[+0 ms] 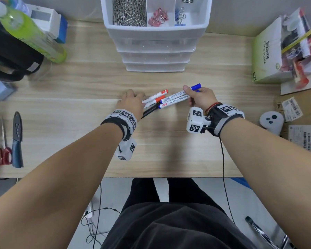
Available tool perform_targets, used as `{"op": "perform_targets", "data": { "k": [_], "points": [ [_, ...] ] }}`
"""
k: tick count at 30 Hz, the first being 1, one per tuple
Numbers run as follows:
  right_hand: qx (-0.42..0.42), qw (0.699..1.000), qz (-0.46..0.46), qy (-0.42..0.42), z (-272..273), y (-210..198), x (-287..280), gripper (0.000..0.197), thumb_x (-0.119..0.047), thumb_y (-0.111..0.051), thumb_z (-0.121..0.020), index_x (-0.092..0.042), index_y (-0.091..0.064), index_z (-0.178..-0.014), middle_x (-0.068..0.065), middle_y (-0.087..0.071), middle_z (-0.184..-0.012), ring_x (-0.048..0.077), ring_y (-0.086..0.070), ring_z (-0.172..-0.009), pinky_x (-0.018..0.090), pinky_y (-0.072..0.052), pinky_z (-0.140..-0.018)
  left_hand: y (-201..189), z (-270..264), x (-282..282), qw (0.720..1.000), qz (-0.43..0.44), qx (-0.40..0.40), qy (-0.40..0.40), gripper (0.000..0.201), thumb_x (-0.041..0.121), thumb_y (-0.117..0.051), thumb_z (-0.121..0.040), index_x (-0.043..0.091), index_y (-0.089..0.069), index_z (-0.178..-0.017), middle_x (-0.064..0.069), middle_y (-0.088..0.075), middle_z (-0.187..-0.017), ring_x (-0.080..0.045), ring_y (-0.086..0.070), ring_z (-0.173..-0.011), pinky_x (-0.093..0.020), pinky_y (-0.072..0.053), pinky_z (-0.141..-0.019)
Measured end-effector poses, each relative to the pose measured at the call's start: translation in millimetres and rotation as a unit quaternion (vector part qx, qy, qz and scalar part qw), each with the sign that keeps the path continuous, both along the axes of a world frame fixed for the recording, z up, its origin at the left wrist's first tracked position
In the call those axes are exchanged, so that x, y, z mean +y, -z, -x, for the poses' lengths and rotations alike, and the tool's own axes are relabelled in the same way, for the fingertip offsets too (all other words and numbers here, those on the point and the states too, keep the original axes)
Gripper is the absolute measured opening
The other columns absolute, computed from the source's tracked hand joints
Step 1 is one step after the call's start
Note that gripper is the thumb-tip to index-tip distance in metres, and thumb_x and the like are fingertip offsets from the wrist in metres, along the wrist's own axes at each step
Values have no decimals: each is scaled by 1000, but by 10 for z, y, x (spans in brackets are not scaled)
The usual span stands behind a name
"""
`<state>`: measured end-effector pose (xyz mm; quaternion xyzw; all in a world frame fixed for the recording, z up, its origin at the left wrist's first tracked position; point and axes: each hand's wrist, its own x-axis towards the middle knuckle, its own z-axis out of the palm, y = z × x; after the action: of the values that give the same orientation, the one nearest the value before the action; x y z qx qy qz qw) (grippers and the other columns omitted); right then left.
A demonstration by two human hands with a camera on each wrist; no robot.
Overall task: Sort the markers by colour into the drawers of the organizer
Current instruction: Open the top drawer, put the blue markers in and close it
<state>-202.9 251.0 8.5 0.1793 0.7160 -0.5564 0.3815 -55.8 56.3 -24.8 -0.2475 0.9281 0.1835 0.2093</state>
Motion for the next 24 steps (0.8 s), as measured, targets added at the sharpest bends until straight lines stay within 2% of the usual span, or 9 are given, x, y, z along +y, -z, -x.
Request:
{"op": "perform_targets", "data": {
  "k": [4,6,10,13,16,17,20,22,24],
  "points": [
    [-17,999,25,-12,12,-116,-110,24,-18,-76,-87,1,-66,-97,8,-62,-71,9,-48,-46,18,-43,-43,-299,139,58,985,-129,115,-28,55,49,-56,-92,19,-48,-137,-6,-50,-124,-21,-49,-113,-34,-41,-95],
    [-27,998,50,-22,14,-235,-200,17,-16,-74,-89,-2,-65,-89,6,-63,-67,10,-48,-46,18,-43,-43,-520,240,119,970,-185,138,-75,51,53,-47,-95,17,-52,-130,-2,-56,-111,-17,-56,-97,-27,-41,-83],
    [-51,992,110,-25,3,-507,-412,11,-7,-70,-90,-2,-62,-86,11,-61,-70,13,-50,-44,19,-45,-43,-796,382,147,931,-276,78,-226,61,58,-19,-100,12,-55,-116,-3,-62,-88,-17,-59,-63,-28,-49,-52],
    [-2,992,121,-32,-30,-650,-539,23,0,-71,-88,-7,-51,-98,15,-61,-74,16,-52,-42,24,-47,-44,-857,390,57,951,-238,93,-177,64,54,-18,-102,8,-60,-115,-5,-63,-85,-17,-56,-62,-26,-44,-51],
    [52,991,115,-51,-62,-713,-605,24,3,-64,-91,-9,-45,-98,18,-56,-78,21,-51,-46,27,-50,-48,-933,375,-43,960,-216,115,-134,61,50,-24,-103,7,-63,-120,-13,-68,-97,-28,-64,-85,-34,-51,-73],
    [55,991,107,-58,-70,-719,-625,18,2,-62,-93,-7,-46,-98,18,-56,-81,21,-52,-47,27,-51,-49,-967,371,-65,963,-213,113,-123,59,50,-26,-103,9,-64,-122,-12,-67,-90,-28,-64,-80,-34,-50,-76],
    [51,990,99,-91,-112,-735,-679,6,-4,-55,-99,-1,-51,-102,16,-57,-79,21,-53,-50,28,-53,-52,-1024,346,-145,967,-210,105,-102,53,53,-36,-100,16,-66,-122,1,-56,-67,-14,-51,-56,-30,-47,-68],
    [47,987,102,-119,-130,-727,-701,7,-5,-53,-101,2,-53,-102,16,-58,-78,19,-52,-50,28,-53,-54,-1026,307,-204,968,-218,101,-76,47,61,-49,-92,23,-70,-110,3,-60,-69,-14,-53,-57,-27,-45,-59],
    [34,983,102,-151,-149,-741,-727,14,-7,-52,-101,6,-54,-106,20,-59,-83,17,-53,-50,27,-54,-56,-1040,256,-255,973,-215,80,-35,48,71,-60,-77,27,-70,-94,4,-66,-74,-18,-61,-67,-29,-49,-61]
  ]
}}
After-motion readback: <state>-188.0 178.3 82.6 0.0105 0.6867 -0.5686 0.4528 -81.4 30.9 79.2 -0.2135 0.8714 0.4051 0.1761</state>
